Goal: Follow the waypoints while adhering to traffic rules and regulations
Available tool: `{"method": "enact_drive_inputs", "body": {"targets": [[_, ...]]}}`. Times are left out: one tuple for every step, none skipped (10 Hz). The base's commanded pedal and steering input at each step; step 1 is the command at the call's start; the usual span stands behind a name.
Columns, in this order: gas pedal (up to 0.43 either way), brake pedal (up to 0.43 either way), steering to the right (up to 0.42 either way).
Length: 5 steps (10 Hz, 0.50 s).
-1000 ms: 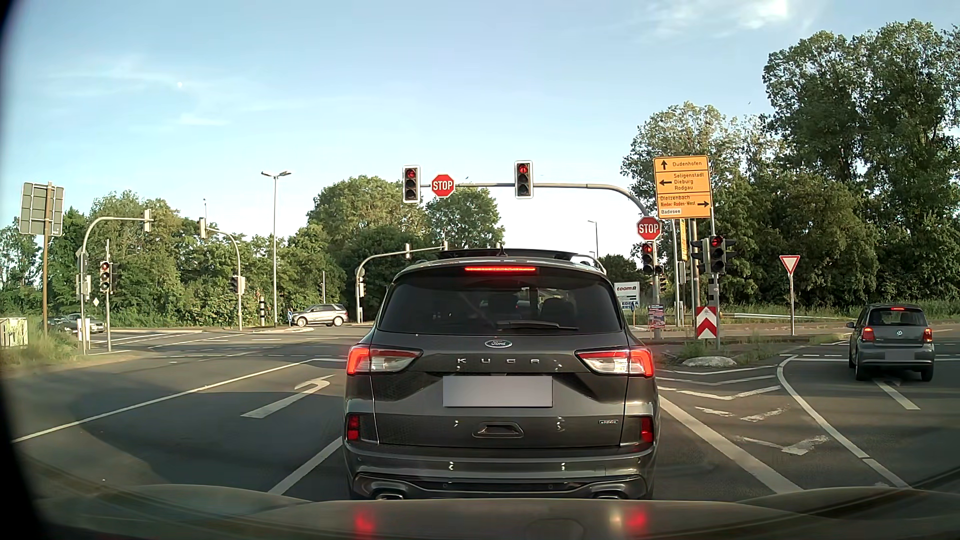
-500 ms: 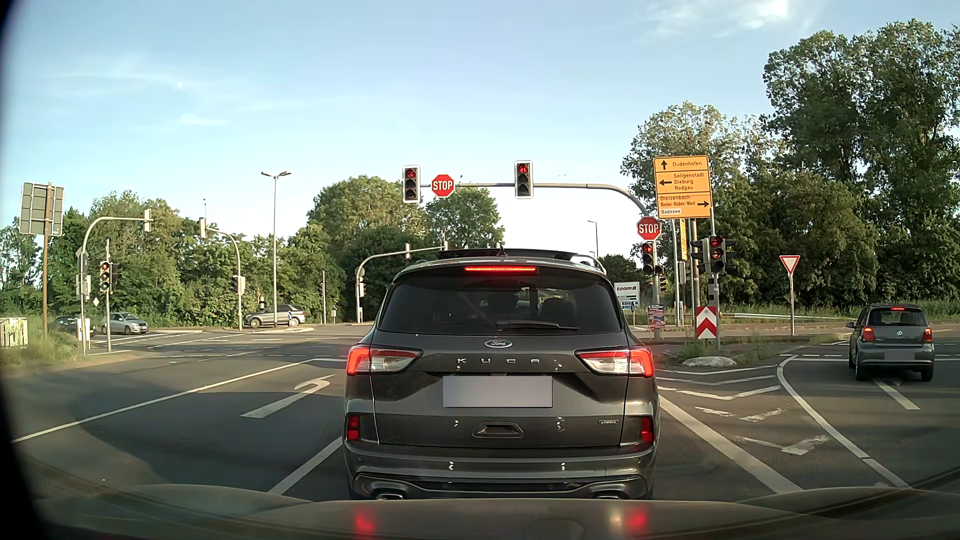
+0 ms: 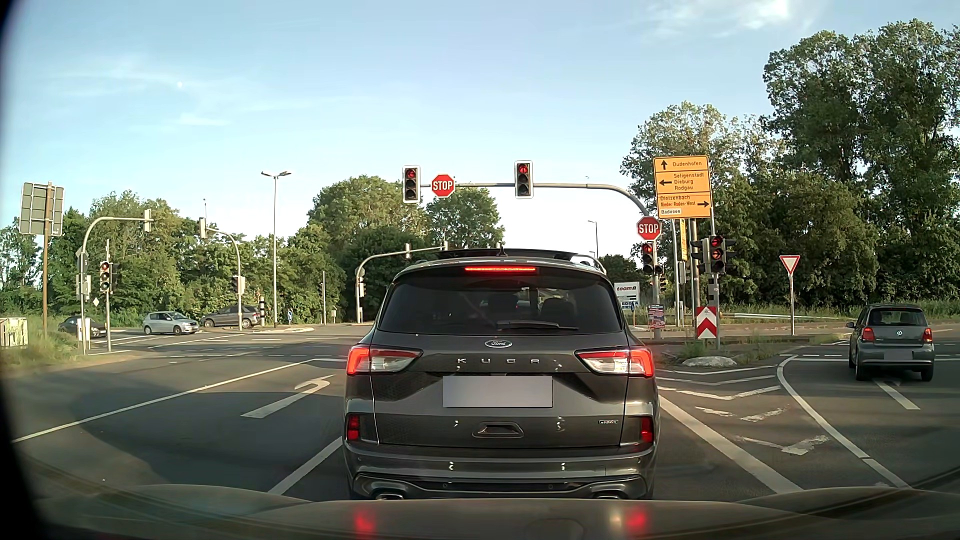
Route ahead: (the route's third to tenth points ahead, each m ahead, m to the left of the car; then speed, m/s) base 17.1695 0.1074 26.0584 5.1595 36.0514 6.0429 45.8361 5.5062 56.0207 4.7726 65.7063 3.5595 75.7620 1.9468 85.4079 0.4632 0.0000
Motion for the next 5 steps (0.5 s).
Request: {"method": "enact_drive_inputs", "body": {"targets": [[0.000,0.287,0.006],[0.000,0.287,0.006],[0.000,0.287,0.006],[0.000,0.287,0.006],[0.000,0.287,0.005]]}}
